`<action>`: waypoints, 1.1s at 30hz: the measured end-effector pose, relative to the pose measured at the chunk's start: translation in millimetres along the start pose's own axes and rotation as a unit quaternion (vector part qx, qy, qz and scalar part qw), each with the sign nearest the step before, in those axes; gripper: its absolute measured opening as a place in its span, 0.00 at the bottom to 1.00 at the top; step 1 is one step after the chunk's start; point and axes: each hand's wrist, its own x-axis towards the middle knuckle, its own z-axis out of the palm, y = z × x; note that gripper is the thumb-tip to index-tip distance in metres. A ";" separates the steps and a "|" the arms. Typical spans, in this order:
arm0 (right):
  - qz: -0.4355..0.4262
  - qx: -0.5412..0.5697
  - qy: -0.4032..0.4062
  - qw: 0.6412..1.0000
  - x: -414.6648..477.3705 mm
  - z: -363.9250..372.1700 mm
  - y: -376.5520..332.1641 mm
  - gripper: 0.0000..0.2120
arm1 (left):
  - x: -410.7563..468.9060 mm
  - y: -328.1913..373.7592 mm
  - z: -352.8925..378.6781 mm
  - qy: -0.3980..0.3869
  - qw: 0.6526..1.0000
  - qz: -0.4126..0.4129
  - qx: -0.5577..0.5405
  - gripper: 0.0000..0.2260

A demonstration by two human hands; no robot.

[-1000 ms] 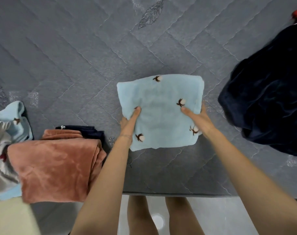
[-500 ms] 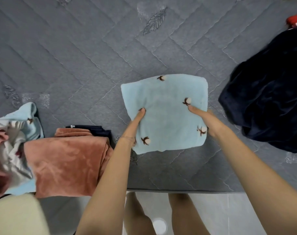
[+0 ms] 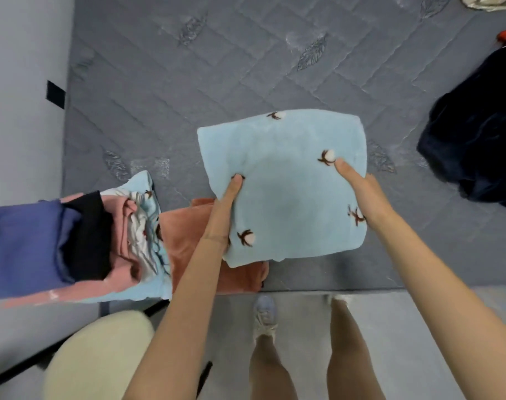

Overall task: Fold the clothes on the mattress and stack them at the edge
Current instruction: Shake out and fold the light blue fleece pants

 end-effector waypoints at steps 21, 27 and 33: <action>0.052 -0.034 -0.019 0.998 -10.8 173.5 116.9 0.24 | 5.7 -49.5 -190.1 0.207 0.974 0.015 0.096 0.34; 0.067 -0.102 0.016 0.992 19.1 189.4 145.5 0.23 | 28.0 -68.4 -207.2 0.248 0.963 -0.012 0.106 0.31; 0.099 -0.140 0.044 0.984 13.9 183.3 140.6 0.25 | 35.0 -65.8 -202.2 0.267 0.945 0.015 0.187 0.29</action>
